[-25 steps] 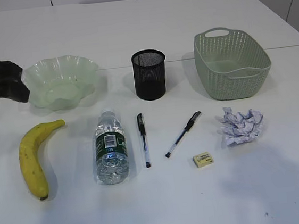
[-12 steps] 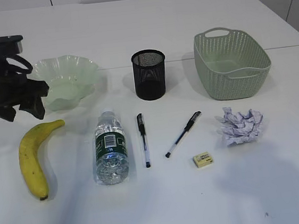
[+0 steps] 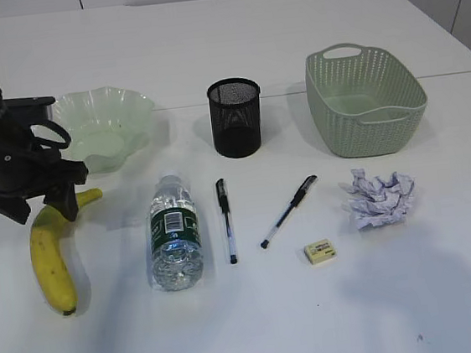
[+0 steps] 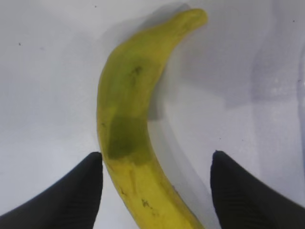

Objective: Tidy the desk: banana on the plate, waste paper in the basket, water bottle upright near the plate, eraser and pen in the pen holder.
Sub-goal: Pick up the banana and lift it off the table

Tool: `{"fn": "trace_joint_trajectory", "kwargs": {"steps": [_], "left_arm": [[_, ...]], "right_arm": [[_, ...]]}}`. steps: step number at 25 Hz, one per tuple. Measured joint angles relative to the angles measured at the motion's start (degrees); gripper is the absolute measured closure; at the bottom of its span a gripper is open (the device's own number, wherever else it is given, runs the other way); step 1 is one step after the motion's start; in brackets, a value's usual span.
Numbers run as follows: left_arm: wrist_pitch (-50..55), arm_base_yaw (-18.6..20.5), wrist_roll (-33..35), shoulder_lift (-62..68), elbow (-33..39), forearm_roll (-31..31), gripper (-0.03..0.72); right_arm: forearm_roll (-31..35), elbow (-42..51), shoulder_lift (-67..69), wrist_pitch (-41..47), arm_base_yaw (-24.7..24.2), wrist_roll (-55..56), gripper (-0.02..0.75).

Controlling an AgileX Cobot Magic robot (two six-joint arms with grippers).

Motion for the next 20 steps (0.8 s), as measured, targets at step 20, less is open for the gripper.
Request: {"fn": "trace_joint_trajectory", "kwargs": {"steps": [20], "left_arm": [[-3.38,3.91,-1.79,3.62,-0.12,1.35,0.16]], "right_arm": [[0.02,0.0,0.0,0.0,0.0,0.0,0.237]]}}
